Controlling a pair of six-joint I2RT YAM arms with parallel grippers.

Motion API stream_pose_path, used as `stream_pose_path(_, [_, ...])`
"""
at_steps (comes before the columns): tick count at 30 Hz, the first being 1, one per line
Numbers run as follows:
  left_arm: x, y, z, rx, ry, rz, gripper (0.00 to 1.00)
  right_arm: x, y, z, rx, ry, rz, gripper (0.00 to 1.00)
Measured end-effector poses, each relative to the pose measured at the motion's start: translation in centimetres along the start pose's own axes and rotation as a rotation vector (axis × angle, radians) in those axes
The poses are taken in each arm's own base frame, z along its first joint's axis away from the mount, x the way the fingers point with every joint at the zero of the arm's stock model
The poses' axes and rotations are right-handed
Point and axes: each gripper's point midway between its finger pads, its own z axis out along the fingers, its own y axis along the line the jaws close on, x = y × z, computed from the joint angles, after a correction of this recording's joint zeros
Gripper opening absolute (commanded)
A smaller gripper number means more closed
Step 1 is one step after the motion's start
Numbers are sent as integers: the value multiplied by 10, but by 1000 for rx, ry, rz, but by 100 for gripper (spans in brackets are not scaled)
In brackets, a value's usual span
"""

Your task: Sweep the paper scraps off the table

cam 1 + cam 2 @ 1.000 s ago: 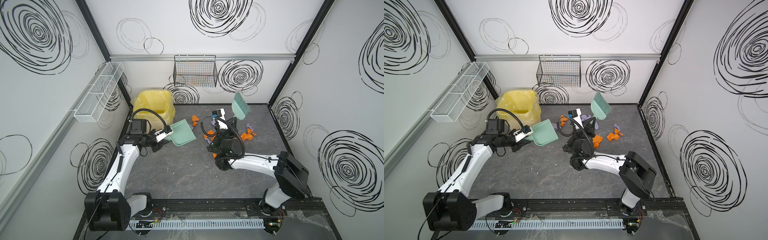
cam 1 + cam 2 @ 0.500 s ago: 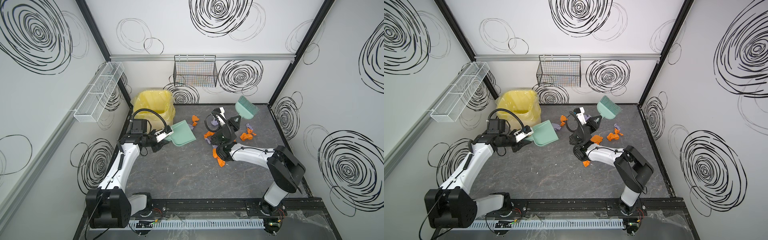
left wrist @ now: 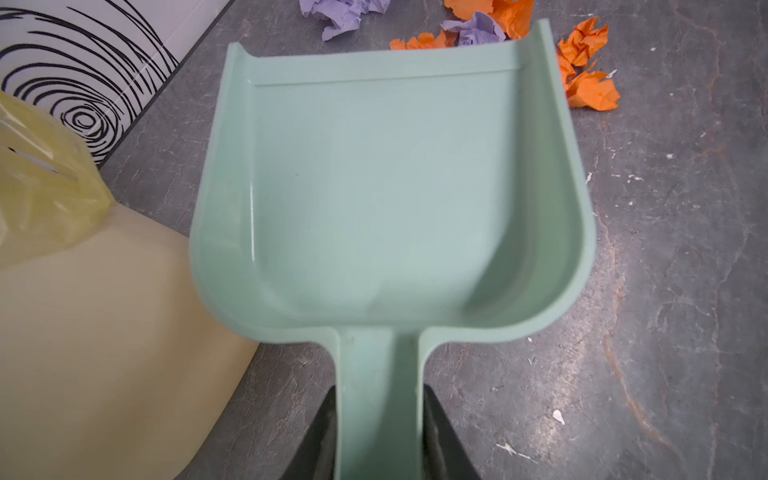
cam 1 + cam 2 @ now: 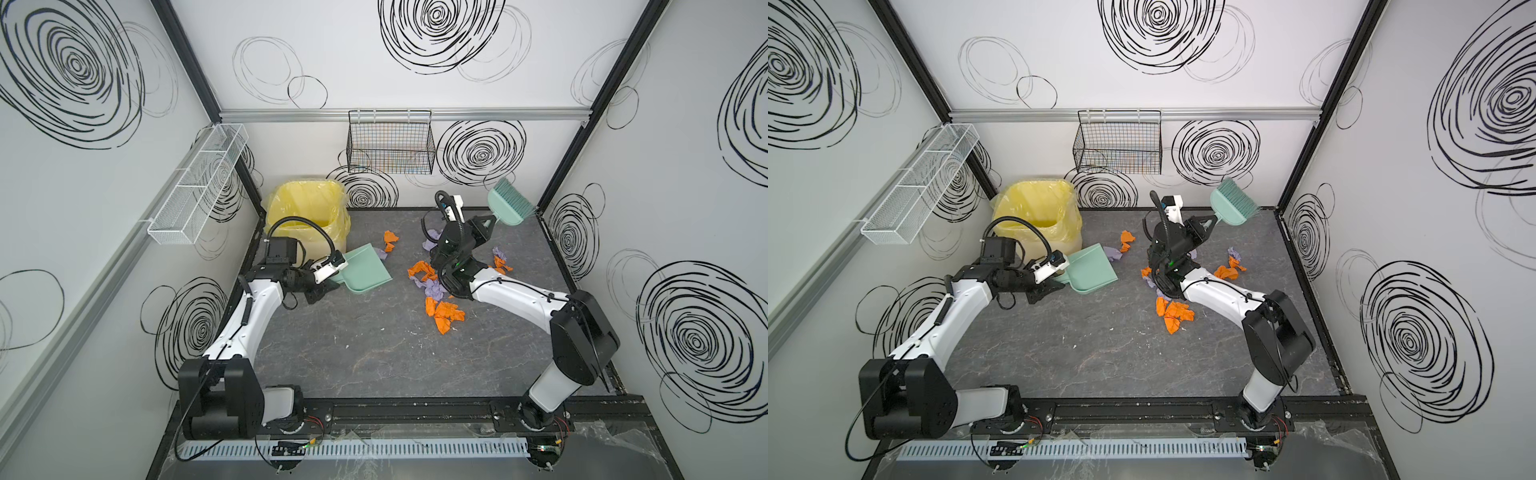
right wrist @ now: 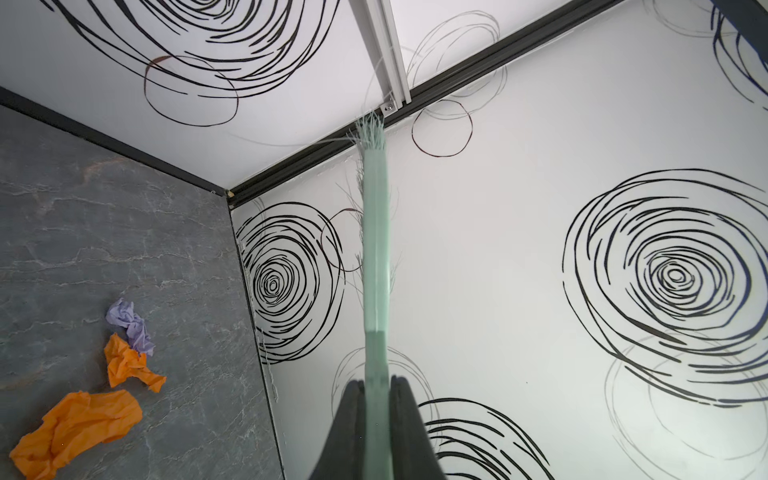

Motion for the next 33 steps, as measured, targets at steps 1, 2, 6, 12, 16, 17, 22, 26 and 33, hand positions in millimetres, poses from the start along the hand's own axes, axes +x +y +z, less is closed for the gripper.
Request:
stream_pose_path(1, [-1,0,0,-1,-2,-1,0,-1,3,0,0,0,-6,0])
stream_pose_path(2, [-1,1,0,-1,-3,-2,0,-1,5,0,0,0,-10,0])
stream_pose_path(6, [-3,2,-1,-5,-7,3,0,-5,14,0,-1,0,-19,0])
stream_pose_path(12, [-9,9,-3,-11,-13,8,0,-5,5,3,4,9,11,0])
stream_pose_path(16, [-15,14,-4,-16,-21,-1,0,8,8,18,23,44,-40,0])
stream_pose_path(17, [-17,16,-5,-17,-24,-3,0,12,11,21,27,52,-60,0])
stream_pose_path(22, [-29,18,-10,-20,-34,-9,0,33,32,29,33,74,-188,0])
stream_pose_path(26, [-32,16,-11,-10,-28,-27,0,45,38,28,32,73,-213,0])
stream_pose_path(33, [-41,23,-13,-18,-37,-54,0,24,21,32,-103,-29,24,0])
